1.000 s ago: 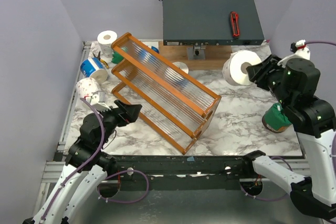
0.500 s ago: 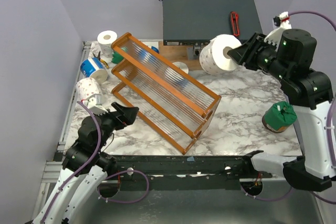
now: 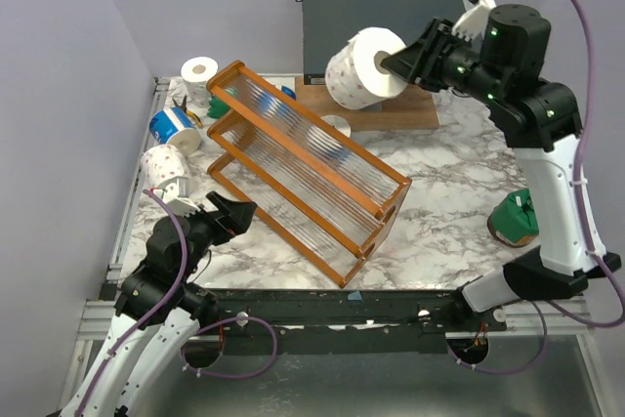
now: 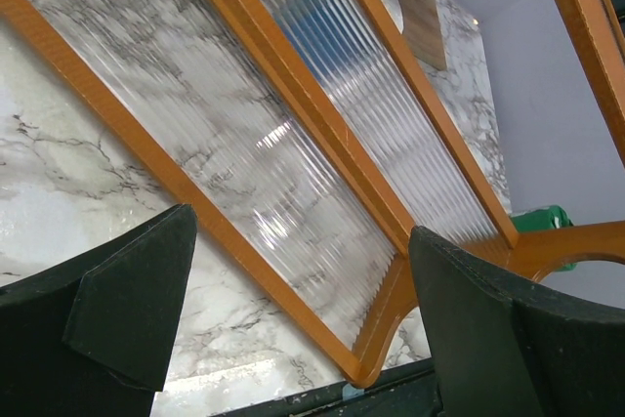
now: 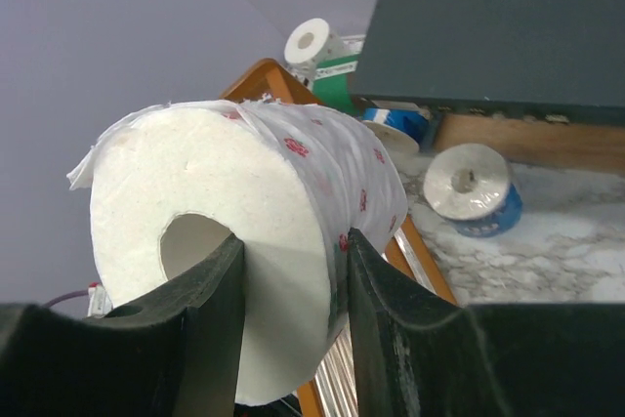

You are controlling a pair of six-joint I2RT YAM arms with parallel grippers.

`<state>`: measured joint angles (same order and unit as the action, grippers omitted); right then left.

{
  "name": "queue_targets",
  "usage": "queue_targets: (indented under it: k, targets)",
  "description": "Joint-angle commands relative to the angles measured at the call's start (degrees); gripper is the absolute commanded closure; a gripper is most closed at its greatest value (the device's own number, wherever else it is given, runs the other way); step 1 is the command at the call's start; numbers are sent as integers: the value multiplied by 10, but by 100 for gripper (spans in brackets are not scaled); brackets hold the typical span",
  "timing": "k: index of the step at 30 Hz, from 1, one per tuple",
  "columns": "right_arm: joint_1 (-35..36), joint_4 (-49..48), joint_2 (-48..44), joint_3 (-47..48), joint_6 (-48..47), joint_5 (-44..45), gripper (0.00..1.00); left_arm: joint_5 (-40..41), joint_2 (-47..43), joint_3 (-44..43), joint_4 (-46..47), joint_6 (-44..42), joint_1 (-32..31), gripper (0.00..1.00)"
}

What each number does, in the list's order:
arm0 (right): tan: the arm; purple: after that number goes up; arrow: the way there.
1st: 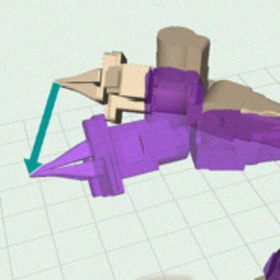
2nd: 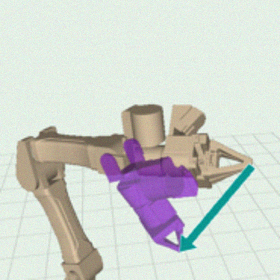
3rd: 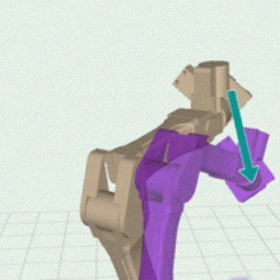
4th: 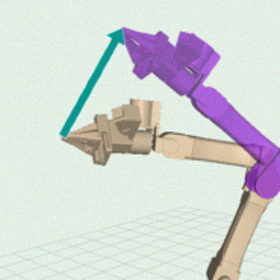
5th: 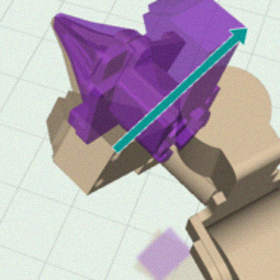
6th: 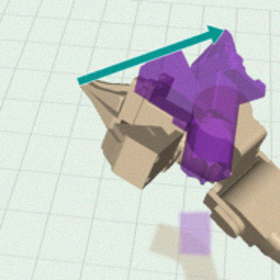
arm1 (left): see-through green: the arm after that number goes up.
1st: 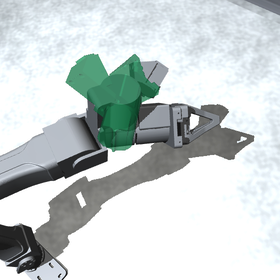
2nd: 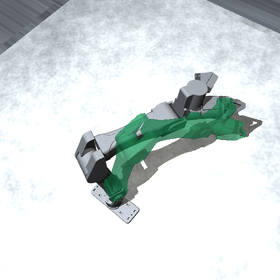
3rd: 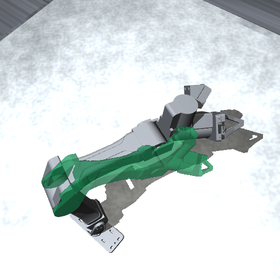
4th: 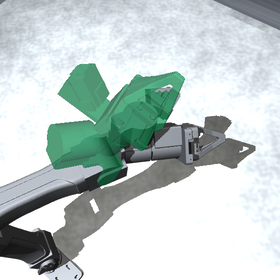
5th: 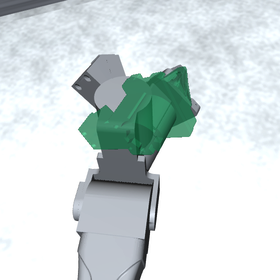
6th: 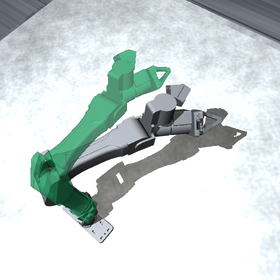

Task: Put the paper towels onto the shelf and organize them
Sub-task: Place the paper towel on the shelf.

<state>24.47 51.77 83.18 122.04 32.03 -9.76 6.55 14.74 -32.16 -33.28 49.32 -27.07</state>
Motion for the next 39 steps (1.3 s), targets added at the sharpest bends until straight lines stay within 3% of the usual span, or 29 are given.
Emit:
queue_targets:
  k: [1,8,25,30,35,39]
  targets:
    - [42,-31,67,82,2,8,62,11,-2,-9,-15,5,2,8]
    - [102,3,200,229,-12,16,61,11,-6,-8,-30,9,3,8]
    - [171,-143,288,215,-2,37,60,29,-4,5,-33,-3,3,8]
    - [181,-229,286,167,-9,67,59,28,-7,14,-27,0,3,8]
    - [185,-200,350,250,-10,76,59,31,-8,12,-28,-4,3,8]
    - [186,-217,354,228,-6,81,59,29,-6,16,-25,-5,3,8]
